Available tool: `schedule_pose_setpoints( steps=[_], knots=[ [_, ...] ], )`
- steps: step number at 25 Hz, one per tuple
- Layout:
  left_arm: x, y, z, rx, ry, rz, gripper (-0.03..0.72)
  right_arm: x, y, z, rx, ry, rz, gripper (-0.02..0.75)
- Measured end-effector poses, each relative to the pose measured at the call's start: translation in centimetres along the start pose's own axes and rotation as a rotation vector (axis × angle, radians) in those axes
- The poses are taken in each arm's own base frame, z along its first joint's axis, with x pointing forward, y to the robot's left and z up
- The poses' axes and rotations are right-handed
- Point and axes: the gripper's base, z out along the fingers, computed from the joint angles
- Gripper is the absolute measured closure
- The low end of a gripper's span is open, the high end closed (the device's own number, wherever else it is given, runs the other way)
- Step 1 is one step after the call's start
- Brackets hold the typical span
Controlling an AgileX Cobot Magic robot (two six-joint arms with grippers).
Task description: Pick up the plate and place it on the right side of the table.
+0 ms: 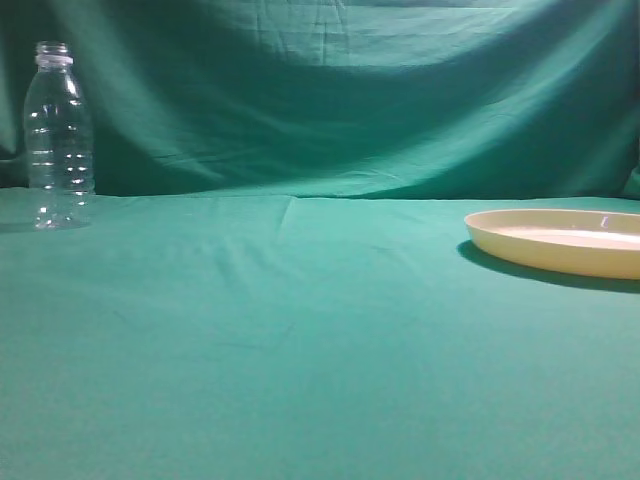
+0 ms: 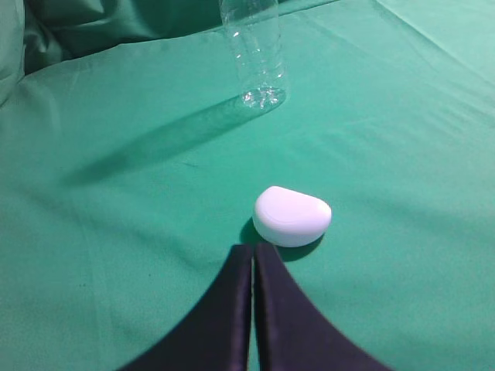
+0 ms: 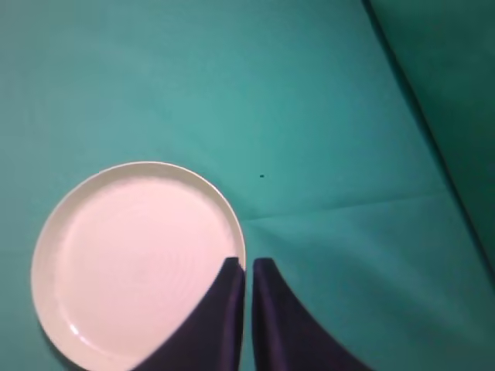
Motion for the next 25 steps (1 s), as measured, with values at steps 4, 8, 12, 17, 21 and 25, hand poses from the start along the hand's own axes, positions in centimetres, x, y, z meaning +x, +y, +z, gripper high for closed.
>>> schedule_pose_setpoints(
  steps=[4, 8, 12, 17, 21, 25],
  knots=[
    [0.0, 0.0, 0.0, 0.000, 0.000, 0.000, 0.688, 2.0, -0.6, -4.4, -0.042, -0.087, -0.002, 0.738],
    [0.0, 0.0, 0.0, 0.000, 0.000, 0.000, 0.688, 5.5, -1.5, -7.8, -0.059, -0.167, -0.004, 0.738],
    [0.0, 0.0, 0.0, 0.000, 0.000, 0.000, 0.688, 9.6, -2.4, -10.7, -0.078, -0.271, 0.002, 0.738],
    [0.0, 0.0, 0.0, 0.000, 0.000, 0.000, 0.688, 13.9, -3.1, -12.7, -0.115, -0.379, -0.010, 0.738],
    [0.0, 0.0, 0.0, 0.000, 0.000, 0.000, 0.688, 16.1, -3.6, -14.4, -0.133, -0.476, -0.008, 0.738],
    [0.0, 0.0, 0.0, 0.000, 0.000, 0.000, 0.688, 17.3, -3.8, -15.3, -0.146, -0.516, -0.001, 0.738]
  ],
)
